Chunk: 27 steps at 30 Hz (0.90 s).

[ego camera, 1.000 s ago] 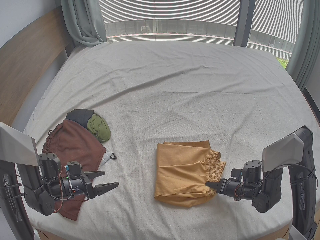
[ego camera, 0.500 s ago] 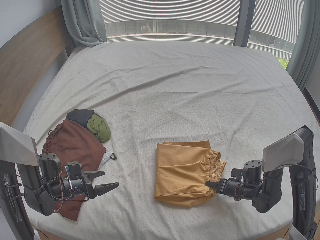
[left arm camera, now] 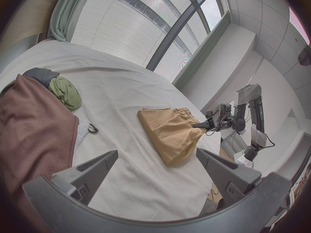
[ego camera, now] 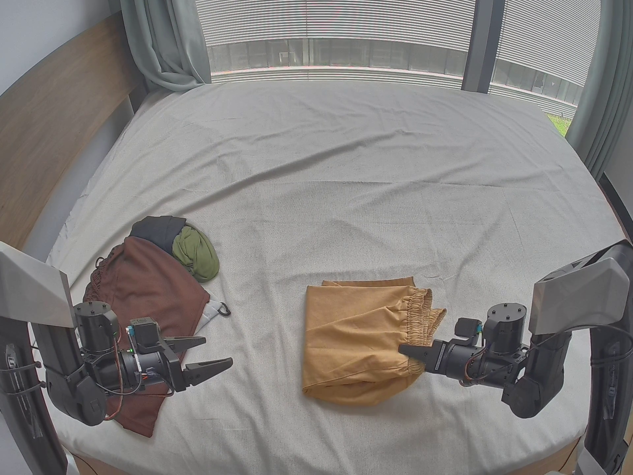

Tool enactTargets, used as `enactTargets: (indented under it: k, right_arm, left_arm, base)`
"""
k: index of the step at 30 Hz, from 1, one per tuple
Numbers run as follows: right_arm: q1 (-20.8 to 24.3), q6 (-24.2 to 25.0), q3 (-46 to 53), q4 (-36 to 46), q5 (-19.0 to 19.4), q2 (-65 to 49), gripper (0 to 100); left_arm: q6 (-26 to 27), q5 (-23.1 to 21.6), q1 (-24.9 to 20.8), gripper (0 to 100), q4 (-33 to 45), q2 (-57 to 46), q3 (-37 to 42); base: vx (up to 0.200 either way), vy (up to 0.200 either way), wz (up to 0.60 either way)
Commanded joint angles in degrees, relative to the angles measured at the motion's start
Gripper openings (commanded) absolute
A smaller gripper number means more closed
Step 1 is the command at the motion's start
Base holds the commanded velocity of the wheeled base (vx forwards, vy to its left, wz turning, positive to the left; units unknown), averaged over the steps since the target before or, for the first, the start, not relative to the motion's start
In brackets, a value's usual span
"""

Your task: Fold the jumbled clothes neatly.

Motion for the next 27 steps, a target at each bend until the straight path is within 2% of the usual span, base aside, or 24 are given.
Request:
enactTargets:
  k: [1,9,27]
  right_arm:
    - [0.82,0.0,-0.23,-0.01,0.08,-4.04,0]
    - [3.1,0.88,-0.31,0.08,-0.01,-8.08,0]
    - [3.98,1.59,-8.22,0.25,-0.1,-9.92,0]
  left_arm:
    - [-0.02,0.0,-0.01,100,-0.04,-0.11,0.01]
    - [-0.1,0.0,-0.01,100,-0.04,-0.2,0.1]
    - [-0.02,0.0,-0.01,100,-0.04,-0.03,0.1]
  base:
    - [0.0,0.0,0.0]
    - [0.0,0.0,0.0]
    - [0.0,0.0,0.0]
